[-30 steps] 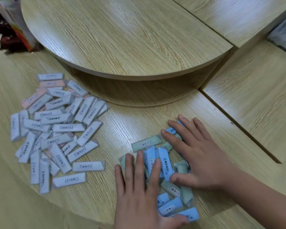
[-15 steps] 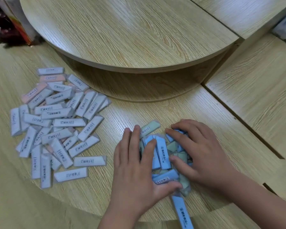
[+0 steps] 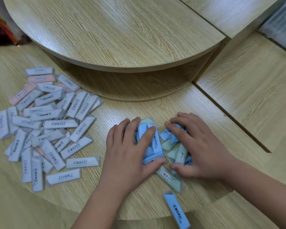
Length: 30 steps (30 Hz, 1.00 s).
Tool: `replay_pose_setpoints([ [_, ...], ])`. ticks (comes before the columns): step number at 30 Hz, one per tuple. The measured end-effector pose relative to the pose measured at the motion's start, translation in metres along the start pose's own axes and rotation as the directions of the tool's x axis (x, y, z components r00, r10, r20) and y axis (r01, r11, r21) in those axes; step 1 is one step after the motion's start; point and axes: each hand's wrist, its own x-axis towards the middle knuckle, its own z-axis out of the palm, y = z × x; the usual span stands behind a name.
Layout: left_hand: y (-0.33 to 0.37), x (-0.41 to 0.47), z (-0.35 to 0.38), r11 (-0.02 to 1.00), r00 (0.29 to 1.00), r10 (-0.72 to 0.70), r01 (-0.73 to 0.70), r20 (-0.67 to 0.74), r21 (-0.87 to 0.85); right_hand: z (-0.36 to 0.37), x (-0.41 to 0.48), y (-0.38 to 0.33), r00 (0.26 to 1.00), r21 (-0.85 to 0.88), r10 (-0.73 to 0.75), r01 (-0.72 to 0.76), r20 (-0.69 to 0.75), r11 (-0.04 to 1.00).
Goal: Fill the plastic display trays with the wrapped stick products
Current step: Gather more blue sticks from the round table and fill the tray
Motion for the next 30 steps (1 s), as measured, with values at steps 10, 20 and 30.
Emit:
replay_pose_setpoints([
  [10, 0.007, 0.003, 0.008, 0.999, 0.986, -0.047, 0.046, -0.157, -0.010, -0.005, 0.005, -0.012, 0.985, -0.092, 0.117, -0.129, -0.126, 0.987],
  [20, 0.004, 0.005, 0.007, 0.993, 0.985, -0.060, 0.043, -0.162, -0.111, 0.002, 0.008, -0.029, 0.934, -0.115, 0.247, -0.283, -0.257, 0.952],
  [30, 0.001, 0.004, -0.002, 0.994, 0.990, -0.108, 0.106, -0.091, -0.032, -0.002, -0.004, -0.026, 0.981, -0.194, 0.136, -0.161, -0.139, 0.968],
])
